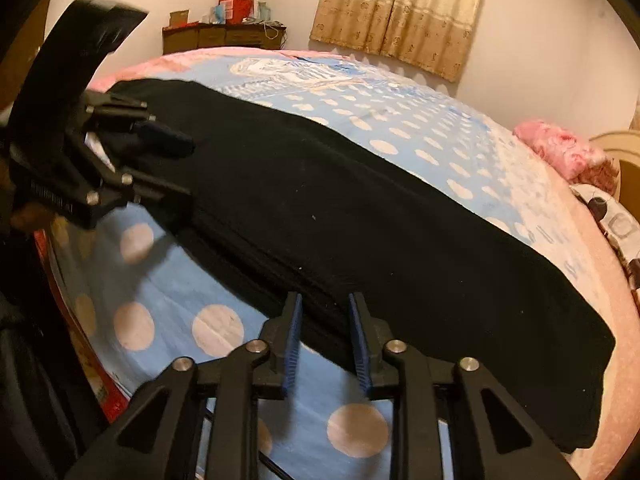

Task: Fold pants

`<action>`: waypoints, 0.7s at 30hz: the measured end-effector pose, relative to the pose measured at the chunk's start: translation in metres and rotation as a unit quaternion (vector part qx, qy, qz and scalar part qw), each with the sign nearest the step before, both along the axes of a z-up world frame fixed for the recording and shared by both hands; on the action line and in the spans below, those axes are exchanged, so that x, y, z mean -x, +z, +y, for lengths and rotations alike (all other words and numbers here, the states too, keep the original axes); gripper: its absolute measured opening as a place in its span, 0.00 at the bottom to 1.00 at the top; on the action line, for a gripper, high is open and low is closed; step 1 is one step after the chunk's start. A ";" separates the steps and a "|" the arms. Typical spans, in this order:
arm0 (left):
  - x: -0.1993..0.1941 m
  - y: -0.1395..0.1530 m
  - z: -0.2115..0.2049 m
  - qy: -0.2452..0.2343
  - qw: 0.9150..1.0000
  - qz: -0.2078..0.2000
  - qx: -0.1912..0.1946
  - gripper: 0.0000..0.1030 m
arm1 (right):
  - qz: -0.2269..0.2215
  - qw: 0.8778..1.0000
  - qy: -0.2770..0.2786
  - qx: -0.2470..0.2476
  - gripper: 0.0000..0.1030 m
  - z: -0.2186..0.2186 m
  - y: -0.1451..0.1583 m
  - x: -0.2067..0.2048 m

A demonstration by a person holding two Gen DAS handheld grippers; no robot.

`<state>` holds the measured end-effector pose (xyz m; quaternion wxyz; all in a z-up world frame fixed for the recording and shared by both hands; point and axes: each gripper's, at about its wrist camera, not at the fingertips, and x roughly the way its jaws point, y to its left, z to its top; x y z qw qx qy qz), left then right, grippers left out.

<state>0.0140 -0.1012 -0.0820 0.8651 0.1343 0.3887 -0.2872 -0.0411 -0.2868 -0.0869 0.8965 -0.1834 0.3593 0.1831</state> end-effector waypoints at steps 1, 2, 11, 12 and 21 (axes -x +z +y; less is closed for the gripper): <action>0.000 0.000 0.000 0.000 1.000 0.001 0.000 0.71 | 0.001 1.000 -0.002 -0.004 0.11 -0.001 0.000 -0.001; 0.000 0.000 0.001 0.000 1.000 0.001 0.001 0.71 | 0.005 1.000 -0.005 -0.014 0.09 -0.002 0.001 -0.003; 0.003 0.002 0.012 0.008 1.000 0.020 0.009 0.71 | 0.002 1.000 -0.015 -0.010 0.02 -0.003 -0.001 0.016; 0.003 0.002 0.013 0.008 1.000 0.020 0.009 0.71 | 0.003 1.000 -0.017 -0.006 0.02 -0.003 -0.005 0.017; -0.002 0.009 0.020 0.029 0.999 0.020 0.023 0.71 | -0.005 0.999 -0.027 -0.022 0.02 -0.007 -0.003 0.017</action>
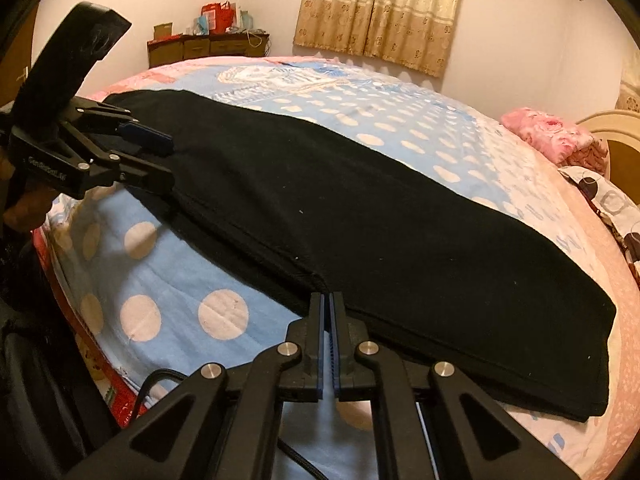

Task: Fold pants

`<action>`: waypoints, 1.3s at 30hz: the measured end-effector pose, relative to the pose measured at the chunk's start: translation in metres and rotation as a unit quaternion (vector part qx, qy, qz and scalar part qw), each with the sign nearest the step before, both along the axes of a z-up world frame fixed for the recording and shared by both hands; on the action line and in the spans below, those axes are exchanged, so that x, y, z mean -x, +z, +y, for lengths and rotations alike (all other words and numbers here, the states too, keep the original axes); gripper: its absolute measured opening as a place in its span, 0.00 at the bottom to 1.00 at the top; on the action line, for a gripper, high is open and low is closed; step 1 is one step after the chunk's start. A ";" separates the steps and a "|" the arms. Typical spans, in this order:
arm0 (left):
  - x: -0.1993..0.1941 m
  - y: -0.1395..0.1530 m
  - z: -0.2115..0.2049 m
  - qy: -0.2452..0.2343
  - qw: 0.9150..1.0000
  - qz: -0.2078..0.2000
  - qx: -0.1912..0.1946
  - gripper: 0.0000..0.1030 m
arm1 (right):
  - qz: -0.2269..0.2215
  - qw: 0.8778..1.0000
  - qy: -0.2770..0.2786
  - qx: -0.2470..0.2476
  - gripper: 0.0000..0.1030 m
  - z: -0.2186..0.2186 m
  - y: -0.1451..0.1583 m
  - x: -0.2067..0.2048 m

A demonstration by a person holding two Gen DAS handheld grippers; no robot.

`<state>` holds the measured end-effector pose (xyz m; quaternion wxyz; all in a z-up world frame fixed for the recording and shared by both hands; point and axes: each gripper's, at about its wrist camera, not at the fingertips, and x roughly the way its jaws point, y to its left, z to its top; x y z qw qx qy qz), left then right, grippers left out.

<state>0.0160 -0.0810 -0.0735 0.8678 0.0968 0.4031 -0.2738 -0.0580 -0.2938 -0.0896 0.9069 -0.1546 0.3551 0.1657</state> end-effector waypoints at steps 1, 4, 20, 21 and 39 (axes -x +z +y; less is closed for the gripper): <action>-0.001 0.001 0.002 0.004 1.000 -0.001 0.001 0.71 | 0.002 1.000 0.002 -0.002 0.03 0.001 0.001 0.001; -0.006 0.005 0.011 0.023 1.000 -0.006 0.014 0.71 | -0.010 1.000 0.002 -0.018 0.03 0.002 0.010 0.004; -0.007 -0.005 0.017 0.050 0.999 -0.012 -0.014 0.72 | 0.028 0.992 0.016 -0.122 0.04 0.033 0.001 -0.021; -0.008 -0.003 0.016 0.048 0.999 -0.007 -0.004 0.72 | 0.024 0.991 0.006 -0.131 0.04 0.025 0.004 -0.018; -0.019 0.012 -0.063 -0.013 0.999 -0.031 0.004 0.72 | -0.036 0.819 -0.357 -0.448 0.48 -0.241 -0.016 0.062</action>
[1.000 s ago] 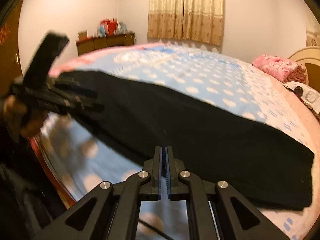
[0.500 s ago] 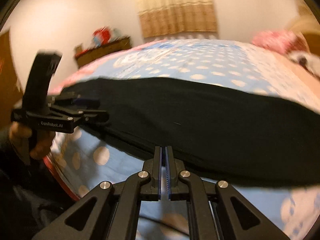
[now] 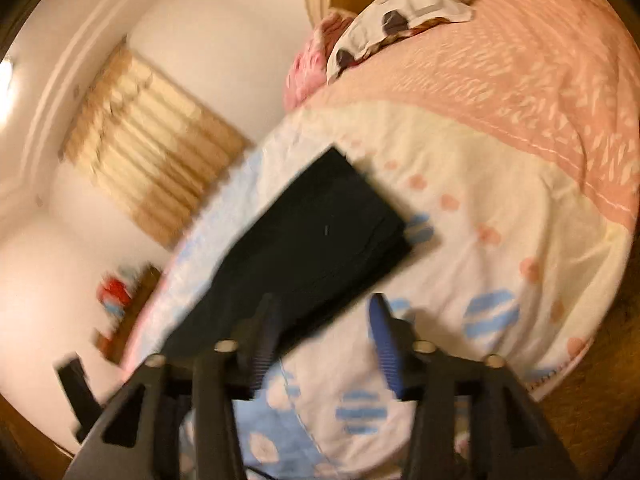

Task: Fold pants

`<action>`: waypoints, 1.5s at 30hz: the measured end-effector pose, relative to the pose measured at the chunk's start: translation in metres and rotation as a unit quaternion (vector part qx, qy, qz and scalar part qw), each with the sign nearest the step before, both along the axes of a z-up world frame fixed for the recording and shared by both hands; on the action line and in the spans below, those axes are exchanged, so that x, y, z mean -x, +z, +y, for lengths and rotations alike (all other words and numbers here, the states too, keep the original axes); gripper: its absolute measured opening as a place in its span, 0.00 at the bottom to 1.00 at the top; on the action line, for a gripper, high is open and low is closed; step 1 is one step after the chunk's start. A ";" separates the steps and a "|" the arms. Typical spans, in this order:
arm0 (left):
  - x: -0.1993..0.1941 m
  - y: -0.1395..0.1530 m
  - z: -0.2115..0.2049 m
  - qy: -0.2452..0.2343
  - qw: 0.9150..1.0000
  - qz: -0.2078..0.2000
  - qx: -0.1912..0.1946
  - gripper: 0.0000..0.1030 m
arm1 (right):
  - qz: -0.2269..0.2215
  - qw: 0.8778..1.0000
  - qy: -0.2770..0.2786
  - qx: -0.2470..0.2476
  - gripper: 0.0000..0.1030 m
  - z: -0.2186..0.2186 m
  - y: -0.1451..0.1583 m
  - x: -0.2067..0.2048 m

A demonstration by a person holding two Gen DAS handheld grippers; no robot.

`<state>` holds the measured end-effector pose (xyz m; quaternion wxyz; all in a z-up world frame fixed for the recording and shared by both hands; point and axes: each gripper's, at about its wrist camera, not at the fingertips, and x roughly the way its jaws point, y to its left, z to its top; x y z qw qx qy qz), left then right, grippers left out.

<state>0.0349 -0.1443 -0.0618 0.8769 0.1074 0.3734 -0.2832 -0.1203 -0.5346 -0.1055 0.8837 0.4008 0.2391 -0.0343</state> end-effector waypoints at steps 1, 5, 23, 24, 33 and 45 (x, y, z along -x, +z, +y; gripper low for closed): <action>-0.001 -0.001 -0.003 0.000 1.000 0.001 0.000 0.72 | -0.005 1.000 -0.004 -0.008 0.48 -0.004 -0.001 -0.001; -0.006 -0.009 -0.006 0.004 1.000 0.008 -0.003 0.72 | 0.006 0.999 -0.036 -0.031 0.48 -0.019 -0.009 -0.007; -0.005 -0.019 -0.007 0.005 1.000 -0.001 -0.006 0.75 | -0.051 0.990 -0.079 -0.105 0.25 -0.046 -0.035 -0.010; -0.005 -0.019 -0.007 0.006 1.000 -0.002 -0.006 0.75 | -0.056 0.989 -0.078 -0.115 0.24 -0.048 -0.038 -0.007; -0.006 -0.019 -0.006 0.005 1.000 -0.004 -0.007 0.75 | -0.072 0.982 -0.090 -0.150 0.28 -0.058 -0.047 0.007; -0.004 -0.022 -0.007 0.002 1.000 -0.010 -0.011 0.77 | -0.074 0.986 -0.053 -0.136 0.16 -0.043 -0.041 -0.005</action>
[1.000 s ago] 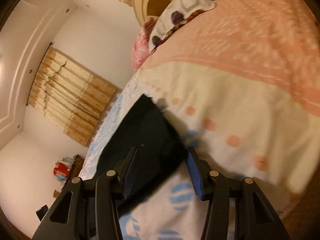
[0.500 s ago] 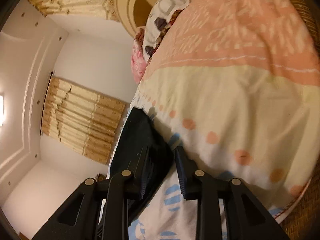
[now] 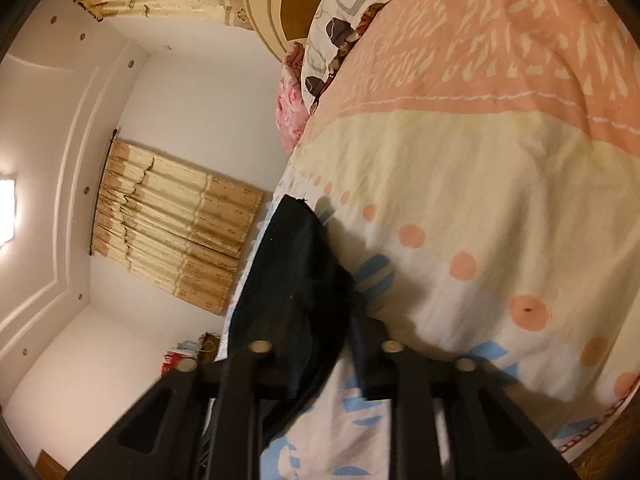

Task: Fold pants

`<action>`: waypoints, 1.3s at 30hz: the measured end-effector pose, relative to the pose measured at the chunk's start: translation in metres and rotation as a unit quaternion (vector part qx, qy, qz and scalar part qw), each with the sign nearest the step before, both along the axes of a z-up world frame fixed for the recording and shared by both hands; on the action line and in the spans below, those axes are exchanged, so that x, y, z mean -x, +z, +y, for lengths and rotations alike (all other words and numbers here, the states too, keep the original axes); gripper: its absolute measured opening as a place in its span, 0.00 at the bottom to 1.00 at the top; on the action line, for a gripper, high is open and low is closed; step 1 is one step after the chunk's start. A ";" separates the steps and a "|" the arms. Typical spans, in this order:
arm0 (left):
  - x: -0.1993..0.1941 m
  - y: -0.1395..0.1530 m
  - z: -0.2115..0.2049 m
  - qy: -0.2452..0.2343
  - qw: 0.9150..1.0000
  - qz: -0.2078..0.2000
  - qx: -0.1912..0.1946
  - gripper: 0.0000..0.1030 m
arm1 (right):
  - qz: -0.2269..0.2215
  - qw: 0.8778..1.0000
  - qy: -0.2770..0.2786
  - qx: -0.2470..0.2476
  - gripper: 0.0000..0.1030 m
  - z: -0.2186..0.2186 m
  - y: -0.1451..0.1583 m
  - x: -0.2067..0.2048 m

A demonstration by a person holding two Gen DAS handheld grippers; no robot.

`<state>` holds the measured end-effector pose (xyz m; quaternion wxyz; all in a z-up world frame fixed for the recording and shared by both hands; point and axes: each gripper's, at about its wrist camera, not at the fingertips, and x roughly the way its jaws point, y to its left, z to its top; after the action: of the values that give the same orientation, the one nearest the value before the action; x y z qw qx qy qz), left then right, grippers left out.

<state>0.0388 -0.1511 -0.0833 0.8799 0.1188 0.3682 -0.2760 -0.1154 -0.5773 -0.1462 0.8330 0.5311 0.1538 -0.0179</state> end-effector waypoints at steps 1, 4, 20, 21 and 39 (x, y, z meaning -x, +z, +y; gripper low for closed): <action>0.000 0.000 0.000 0.000 1.000 -0.001 0.000 0.77 | -0.001 1.000 0.000 0.000 0.13 -0.001 0.000 0.000; 0.001 -0.001 -0.001 0.001 1.000 -0.004 -0.004 0.77 | -0.005 1.000 0.001 0.004 0.11 -0.002 0.002 0.001; -0.012 0.019 0.090 0.084 0.995 0.045 0.027 0.77 | -0.114 0.948 0.185 0.233 0.10 0.157 0.141 -0.054; -0.012 0.019 0.100 0.092 0.994 0.047 0.027 0.77 | -0.113 0.942 0.202 0.243 0.10 0.173 0.145 -0.063; -0.019 0.016 0.181 0.164 0.983 0.055 0.057 0.77 | -0.012 0.827 0.424 0.368 0.10 0.413 0.095 -0.150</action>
<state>0.0579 0.0302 -0.0677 0.8970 -0.0094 0.4140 -0.1544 0.0343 -0.1646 -0.0516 0.8940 0.0679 0.3359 0.2886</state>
